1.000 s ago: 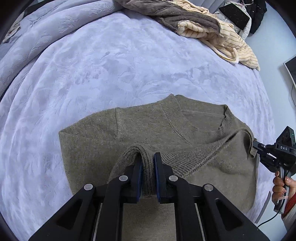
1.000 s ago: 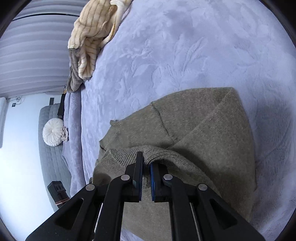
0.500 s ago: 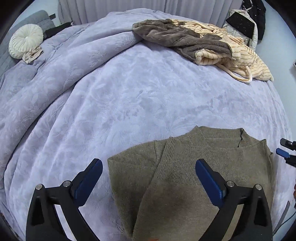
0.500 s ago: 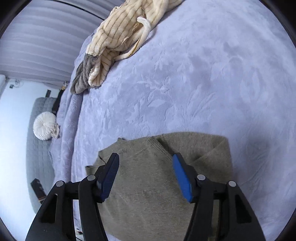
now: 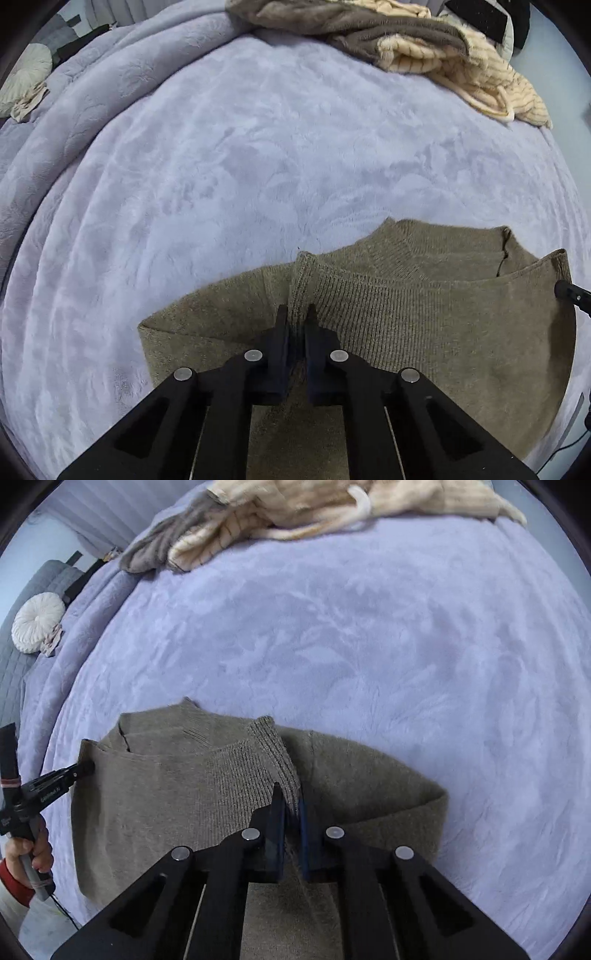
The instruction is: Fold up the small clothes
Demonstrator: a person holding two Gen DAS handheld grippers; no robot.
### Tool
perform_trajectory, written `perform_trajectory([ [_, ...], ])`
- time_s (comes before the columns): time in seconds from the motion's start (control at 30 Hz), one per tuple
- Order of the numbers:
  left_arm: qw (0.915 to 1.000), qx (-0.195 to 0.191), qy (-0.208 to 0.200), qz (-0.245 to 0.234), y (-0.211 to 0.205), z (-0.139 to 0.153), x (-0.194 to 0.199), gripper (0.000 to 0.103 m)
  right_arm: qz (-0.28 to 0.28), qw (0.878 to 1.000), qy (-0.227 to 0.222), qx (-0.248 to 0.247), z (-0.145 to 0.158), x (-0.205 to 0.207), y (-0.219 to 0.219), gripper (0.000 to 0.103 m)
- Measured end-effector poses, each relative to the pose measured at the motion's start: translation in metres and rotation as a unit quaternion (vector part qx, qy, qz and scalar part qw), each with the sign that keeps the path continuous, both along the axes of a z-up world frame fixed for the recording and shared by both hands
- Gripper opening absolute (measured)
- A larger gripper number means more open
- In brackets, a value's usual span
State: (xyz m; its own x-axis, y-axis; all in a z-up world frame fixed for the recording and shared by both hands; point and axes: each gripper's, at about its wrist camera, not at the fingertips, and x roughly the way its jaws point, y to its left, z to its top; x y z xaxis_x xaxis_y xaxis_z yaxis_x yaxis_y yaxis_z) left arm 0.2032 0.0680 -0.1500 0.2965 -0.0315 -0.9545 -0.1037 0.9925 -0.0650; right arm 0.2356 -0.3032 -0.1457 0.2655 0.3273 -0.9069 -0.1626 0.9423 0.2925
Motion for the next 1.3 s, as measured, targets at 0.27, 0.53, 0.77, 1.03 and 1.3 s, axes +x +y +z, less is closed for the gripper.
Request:
perform_trajectory([
  [0.27, 0.9993, 0.017, 0.018, 0.029, 0.01, -0.024, 0.012, 0.008, -0.013, 0.999, 0.028, -0.016, -0.032, 0.02, -0.003, 0.007],
  [0.53, 0.9971, 0.068, 0.003, 0.033, 0.024, 0.004, -0.012, 0.049, -0.045, 0.998, 0.038, -0.02, -0.023, 0.015, -0.024, 0.027],
  [0.77, 0.9983, 0.004, 0.028, 0.051, 0.041, 0.023, -0.068, 0.049, -0.068, 0.996, 0.059, 0.029, 0.0, -0.032, -0.049, 0.027],
  [1.03, 0.9774, -0.132, 0.107, 0.126, 0.047, -0.003, -0.156, 0.049, -0.095, 0.978, 0.114, 0.15, -0.003, -0.127, -0.055, 0.053],
  [1.3, 0.9267, -0.254, 0.121, 0.25, 0.056, -0.029, -0.214, 0.049, -0.207, 0.93, 0.176, 0.248, -0.041, -0.208, -0.078, 0.061],
])
